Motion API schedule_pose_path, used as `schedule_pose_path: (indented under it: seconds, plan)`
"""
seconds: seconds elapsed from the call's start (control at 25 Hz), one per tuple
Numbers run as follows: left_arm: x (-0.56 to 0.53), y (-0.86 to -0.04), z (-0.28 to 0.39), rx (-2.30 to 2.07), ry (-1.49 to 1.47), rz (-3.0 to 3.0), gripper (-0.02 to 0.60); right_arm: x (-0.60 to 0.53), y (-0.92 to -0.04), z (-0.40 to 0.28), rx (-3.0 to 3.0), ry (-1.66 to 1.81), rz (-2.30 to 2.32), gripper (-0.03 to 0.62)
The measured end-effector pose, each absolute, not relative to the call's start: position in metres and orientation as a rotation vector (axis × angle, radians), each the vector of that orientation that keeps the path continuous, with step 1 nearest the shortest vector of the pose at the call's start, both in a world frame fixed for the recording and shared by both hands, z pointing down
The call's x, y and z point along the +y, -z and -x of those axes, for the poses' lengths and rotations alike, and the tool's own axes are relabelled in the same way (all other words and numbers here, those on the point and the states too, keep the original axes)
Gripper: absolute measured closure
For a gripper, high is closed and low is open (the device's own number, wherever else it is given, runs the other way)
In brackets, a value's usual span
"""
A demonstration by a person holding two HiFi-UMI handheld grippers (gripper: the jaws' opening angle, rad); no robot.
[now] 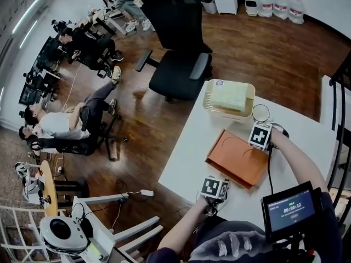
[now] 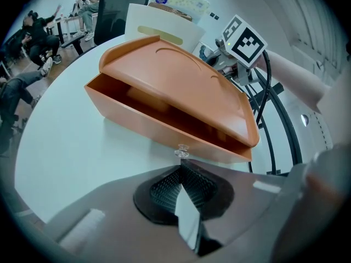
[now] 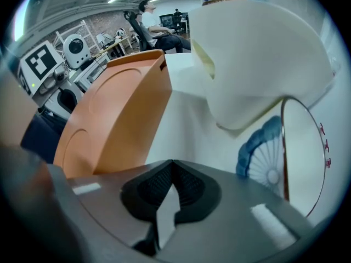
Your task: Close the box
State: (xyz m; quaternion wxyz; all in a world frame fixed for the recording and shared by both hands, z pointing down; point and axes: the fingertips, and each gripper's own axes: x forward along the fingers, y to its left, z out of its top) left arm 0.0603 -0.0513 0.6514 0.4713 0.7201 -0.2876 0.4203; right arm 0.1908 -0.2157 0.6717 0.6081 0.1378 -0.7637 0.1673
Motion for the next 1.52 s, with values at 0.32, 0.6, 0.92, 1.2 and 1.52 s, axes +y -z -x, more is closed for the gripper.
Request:
schedule_pose_path:
  seconds: [0.32, 0.6, 0.92, 1.2, 1.52]
  plan:
    - [-0.057, -0.646, -0.066, -0.688, -1.029, -1.768, 0.566, -0.214, -0.668, -0.184, -1.774, -0.373, -0.282, 0.588]
    - [-0.063, -0.645, -0.073, -0.686, -1.008, -1.78, 0.566, -0.211, -0.668, -0.186, -1.768, -0.356, -0.266, 0.588]
    - [-0.063, -0.645, -0.075, -0.668, -1.012, -1.77, 0.566, -0.21, -0.667, -0.184, -1.779, -0.364, -0.261, 0.588]
    - [-0.059, -0.649, -0.073, -0.622, -1.05, -1.735, 0.566, -0.208, -0.667, -0.185, -1.775, -0.353, -0.241, 0.588]
    - [-0.074, -0.651, -0.08, -0.542, -1.068, -1.714, 0.567, -0.211, -0.673, -0.192, -1.753, -0.354, -0.27, 0.588]
